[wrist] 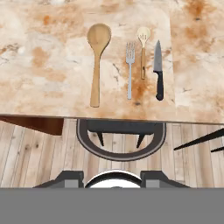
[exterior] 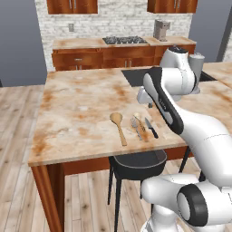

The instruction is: Pick up the metallic utensils from the counter and place them in the open drawer. Make sure not to pick up any wooden utensils.

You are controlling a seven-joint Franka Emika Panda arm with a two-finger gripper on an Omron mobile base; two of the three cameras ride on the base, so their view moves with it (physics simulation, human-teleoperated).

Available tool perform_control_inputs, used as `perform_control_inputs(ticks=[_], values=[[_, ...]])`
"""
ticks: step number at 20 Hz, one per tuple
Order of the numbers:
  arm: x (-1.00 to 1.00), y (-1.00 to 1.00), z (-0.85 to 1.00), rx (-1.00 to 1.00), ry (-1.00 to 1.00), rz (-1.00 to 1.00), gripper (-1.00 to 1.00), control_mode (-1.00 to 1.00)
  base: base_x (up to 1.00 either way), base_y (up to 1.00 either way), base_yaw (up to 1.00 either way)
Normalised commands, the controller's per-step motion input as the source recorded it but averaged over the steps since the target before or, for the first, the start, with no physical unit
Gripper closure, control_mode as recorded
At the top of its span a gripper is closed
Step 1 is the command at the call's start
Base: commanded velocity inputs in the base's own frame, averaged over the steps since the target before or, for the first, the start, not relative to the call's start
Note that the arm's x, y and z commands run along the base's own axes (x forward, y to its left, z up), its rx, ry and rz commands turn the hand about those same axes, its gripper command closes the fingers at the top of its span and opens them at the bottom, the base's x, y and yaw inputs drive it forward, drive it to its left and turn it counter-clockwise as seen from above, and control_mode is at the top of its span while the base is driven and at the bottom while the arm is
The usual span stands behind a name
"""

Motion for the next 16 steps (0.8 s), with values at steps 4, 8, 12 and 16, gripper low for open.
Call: perform_control_inputs(ticks=[4,8,12,16], values=[[0.14,-0.02,-0.08,0.00,-0.06,0.00,-1.00,-1.00,0.00,0.00,0.00],[0.49,-0.31,-0.03,0.00,0.00,0.00,-1.00,-1.00,0.00,0.00,0.00],[0.69,-0.71,-0.31,0.00,0.07,0.03,-1.00,-1.00,0.00,0.00,0.00],[0.61,-0.70,-0.61,-0.01,0.15,0.05,-1.00,-1.00,0.00,0.00,0.00]])
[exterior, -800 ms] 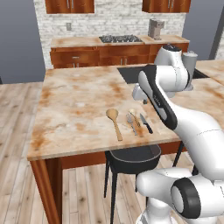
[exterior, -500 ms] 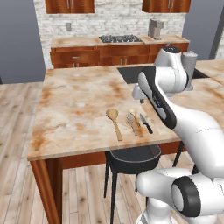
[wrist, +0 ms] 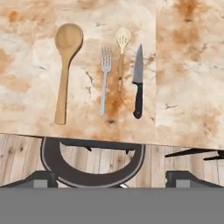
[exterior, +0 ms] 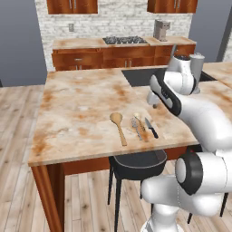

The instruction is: Pick up the metallic utensils from the counter and place them in the open drawer. Make sure not to pick up any wooden utensils.

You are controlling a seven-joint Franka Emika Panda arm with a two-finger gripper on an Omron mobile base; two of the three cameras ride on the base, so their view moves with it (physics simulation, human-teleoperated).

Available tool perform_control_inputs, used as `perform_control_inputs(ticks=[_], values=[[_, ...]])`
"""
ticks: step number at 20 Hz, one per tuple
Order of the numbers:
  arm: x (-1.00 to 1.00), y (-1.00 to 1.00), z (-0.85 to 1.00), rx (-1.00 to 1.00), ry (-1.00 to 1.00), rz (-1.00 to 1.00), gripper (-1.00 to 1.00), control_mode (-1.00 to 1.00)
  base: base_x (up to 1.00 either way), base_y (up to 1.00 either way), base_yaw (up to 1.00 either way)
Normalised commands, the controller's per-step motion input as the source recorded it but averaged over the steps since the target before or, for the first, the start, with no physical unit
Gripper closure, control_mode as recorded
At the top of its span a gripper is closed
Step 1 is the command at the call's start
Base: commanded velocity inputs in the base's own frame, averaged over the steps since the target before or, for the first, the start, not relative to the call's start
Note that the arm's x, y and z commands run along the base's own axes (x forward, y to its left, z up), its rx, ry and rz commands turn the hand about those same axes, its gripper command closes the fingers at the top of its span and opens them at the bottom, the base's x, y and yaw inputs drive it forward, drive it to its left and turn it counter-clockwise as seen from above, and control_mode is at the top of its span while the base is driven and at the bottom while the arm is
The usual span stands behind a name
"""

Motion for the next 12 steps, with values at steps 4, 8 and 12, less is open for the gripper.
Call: perform_control_inputs(ticks=[4,8,12], values=[[0.55,-0.45,-0.73,-0.03,0.16,0.07,-1.00,-1.00,0.00,0.00,0.00],[0.68,-0.33,-0.67,-0.01,0.08,0.07,-1.00,-1.00,0.00,0.00,0.00],[0.69,-0.05,-0.42,0.00,0.00,0.09,-1.00,-1.00,0.00,0.00,0.00]])
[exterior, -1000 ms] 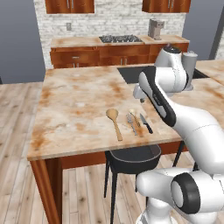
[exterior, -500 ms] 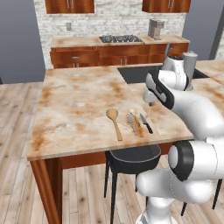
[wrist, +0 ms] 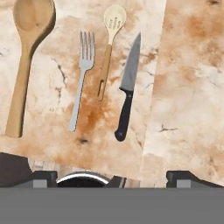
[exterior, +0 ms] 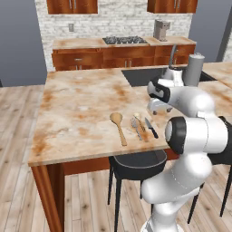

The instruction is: Pick up the metallic utensils from the counter and place them in the open drawer. Make sure not to pick up any wooden utensils.

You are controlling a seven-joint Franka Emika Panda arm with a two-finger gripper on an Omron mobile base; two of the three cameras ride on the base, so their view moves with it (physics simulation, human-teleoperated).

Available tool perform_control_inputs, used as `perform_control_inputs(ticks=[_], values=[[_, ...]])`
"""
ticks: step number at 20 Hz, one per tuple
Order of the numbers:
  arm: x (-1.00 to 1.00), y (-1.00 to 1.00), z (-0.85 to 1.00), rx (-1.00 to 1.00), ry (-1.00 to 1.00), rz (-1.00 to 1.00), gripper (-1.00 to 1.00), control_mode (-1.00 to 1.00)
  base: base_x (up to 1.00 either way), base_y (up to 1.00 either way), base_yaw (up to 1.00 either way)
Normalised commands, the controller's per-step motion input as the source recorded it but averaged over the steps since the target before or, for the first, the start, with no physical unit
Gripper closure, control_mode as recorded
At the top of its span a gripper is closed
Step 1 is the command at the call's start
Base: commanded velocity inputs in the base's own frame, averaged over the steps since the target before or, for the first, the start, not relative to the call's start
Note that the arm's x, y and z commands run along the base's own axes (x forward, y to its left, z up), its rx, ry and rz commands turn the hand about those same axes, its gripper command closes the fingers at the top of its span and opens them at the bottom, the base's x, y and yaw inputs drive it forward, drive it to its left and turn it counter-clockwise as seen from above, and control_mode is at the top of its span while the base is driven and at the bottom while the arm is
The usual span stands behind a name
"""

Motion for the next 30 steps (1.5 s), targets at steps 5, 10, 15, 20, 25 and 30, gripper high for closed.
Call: perform_control_inputs(ticks=[5,10,15,20,25,30], values=[[0.24,0.00,-0.37,0.00,0.00,0.07,-1.00,-1.00,0.00,0.00,0.00],[0.00,0.00,-0.37,0.00,0.00,0.04,-1.00,-1.00,0.00,0.00,0.00],[0.05,0.00,-0.47,0.00,0.00,0.04,-1.00,-1.00,0.00,0.00,0.00],[0.19,0.00,-0.51,0.00,0.00,0.06,-1.00,-1.00,0.00,0.00,0.00],[0.04,0.00,-0.37,0.00,0.00,0.04,-1.00,-1.00,0.00,0.00,0.00],[0.00,0.00,-0.54,0.00,0.00,0.01,-1.00,-1.00,0.00,0.00,0.00]])
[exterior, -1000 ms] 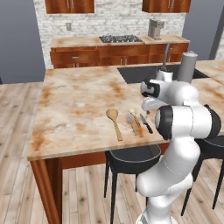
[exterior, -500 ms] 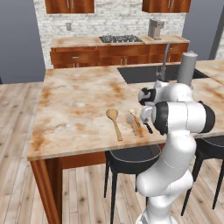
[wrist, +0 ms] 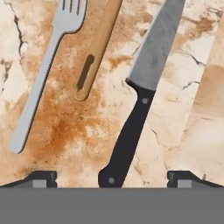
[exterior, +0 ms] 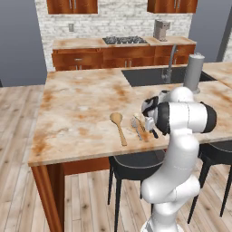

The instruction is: Pick up the metallic utensils from the counter and place them in the open drawer. Make sure not to pick up any wooden utensils.

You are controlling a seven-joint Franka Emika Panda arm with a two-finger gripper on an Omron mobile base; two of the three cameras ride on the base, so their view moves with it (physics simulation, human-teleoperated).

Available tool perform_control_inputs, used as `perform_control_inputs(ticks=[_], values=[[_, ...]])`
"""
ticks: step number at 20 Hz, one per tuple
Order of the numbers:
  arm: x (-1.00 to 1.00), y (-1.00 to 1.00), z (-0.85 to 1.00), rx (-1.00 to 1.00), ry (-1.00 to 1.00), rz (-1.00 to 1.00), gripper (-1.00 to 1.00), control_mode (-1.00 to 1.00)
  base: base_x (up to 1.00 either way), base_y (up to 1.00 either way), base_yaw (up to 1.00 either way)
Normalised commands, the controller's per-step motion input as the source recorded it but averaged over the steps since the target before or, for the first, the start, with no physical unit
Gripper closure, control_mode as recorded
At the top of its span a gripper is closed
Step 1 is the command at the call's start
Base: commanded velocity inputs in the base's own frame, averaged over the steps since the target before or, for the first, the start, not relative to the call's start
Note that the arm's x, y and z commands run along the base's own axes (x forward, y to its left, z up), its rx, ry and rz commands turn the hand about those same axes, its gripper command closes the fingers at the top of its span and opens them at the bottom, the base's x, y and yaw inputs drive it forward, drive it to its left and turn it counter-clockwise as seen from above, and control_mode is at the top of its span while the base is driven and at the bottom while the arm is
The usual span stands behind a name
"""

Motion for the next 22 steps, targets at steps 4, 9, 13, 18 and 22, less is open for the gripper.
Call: perform_control_inputs(ticks=[4,9,13,18,22], values=[[0.03,0.00,-0.54,0.00,0.00,0.00,-1.00,-1.00,0.00,0.00,0.00],[0.08,0.00,-0.38,0.00,0.00,-0.02,-1.00,-1.00,0.00,0.00,0.00],[0.22,0.00,-0.23,0.00,0.00,-0.09,-1.00,-1.00,0.00,0.00,0.00],[0.13,0.05,-0.13,0.00,0.00,-0.09,-1.00,-1.00,0.00,0.00,0.00],[0.02,0.05,-0.16,0.00,0.00,-0.09,-1.00,-1.00,0.00,0.00,0.00]])
